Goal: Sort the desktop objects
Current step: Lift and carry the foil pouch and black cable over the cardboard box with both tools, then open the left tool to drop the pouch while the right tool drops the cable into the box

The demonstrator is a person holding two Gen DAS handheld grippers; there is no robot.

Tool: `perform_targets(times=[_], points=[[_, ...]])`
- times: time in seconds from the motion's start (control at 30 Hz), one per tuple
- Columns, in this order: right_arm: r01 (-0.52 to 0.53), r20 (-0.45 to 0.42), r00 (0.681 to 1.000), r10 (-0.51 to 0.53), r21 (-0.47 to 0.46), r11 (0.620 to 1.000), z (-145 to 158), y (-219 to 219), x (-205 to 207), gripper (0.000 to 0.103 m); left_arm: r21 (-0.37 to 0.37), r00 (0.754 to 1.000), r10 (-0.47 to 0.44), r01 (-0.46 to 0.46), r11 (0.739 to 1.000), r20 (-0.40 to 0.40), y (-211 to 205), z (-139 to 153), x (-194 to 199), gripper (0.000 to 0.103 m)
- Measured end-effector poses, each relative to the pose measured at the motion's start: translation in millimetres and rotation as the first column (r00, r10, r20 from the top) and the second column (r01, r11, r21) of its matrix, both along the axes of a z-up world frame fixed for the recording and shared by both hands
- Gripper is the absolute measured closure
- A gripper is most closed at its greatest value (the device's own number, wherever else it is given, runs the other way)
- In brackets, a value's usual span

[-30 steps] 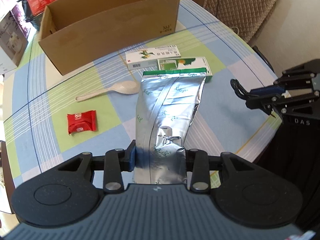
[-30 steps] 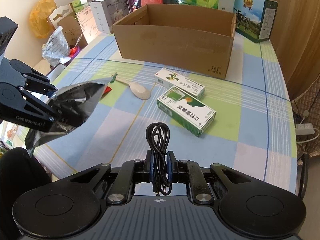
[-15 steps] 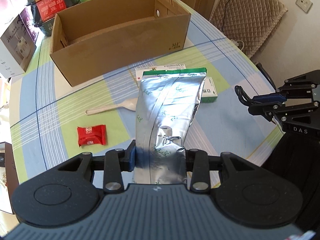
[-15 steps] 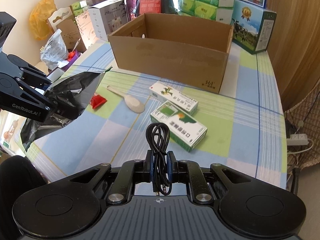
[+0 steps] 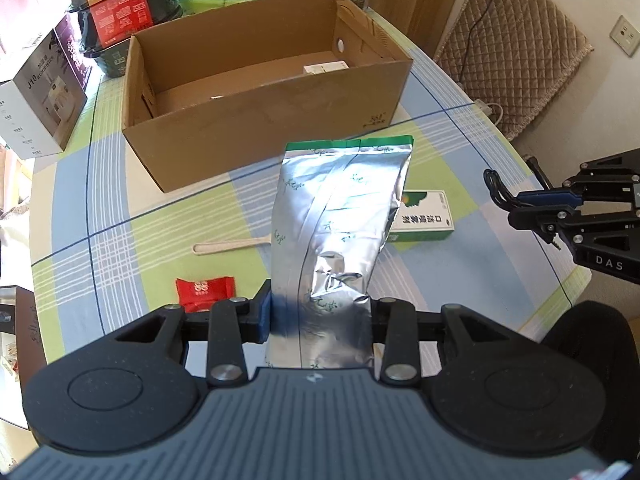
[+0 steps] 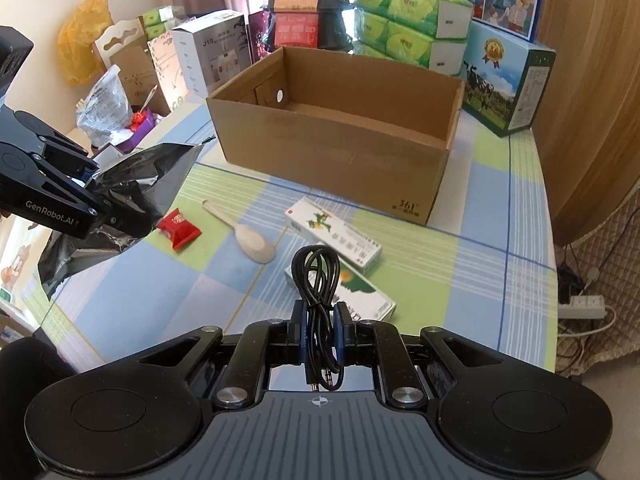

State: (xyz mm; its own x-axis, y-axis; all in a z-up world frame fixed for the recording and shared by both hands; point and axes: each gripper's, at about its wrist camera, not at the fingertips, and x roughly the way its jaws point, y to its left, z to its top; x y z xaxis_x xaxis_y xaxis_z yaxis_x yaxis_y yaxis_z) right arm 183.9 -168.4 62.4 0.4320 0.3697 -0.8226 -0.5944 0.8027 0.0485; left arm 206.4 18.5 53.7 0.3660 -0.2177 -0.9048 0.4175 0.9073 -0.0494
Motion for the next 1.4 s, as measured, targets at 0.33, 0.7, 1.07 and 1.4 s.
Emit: perform_targets(times=[0.33, 0.7, 1.07, 1.4], points=[[0.001, 0.024, 1.000, -0.001, 0.009, 1.000, 15, 13, 39, 0.093, -0.002, 1.000, 0.019, -0.019, 1.000, 0.018, 1, 16, 39, 0.070], [0.011, 0.064, 0.998, -0.014, 0.045, 0.999, 43, 36, 117, 0.093, 0.013, 0.995, 0.062, -0.063, 0.998, 0.075, 1, 40, 116, 0.070], [0.103, 0.050, 0.993, -0.108, 0.079, 0.991, 33, 40, 205, 0.093, 0.049, 0.991, 0.089, -0.094, 0.994, 0.096, -2, 35, 208, 0.070], [0.140, 0.045, 0.988, -0.144, 0.083, 0.987, 13, 52, 249, 0.093, 0.071, 0.990, 0.108, -0.115, 0.991, 0.092, 2, 5, 264, 0.070]])
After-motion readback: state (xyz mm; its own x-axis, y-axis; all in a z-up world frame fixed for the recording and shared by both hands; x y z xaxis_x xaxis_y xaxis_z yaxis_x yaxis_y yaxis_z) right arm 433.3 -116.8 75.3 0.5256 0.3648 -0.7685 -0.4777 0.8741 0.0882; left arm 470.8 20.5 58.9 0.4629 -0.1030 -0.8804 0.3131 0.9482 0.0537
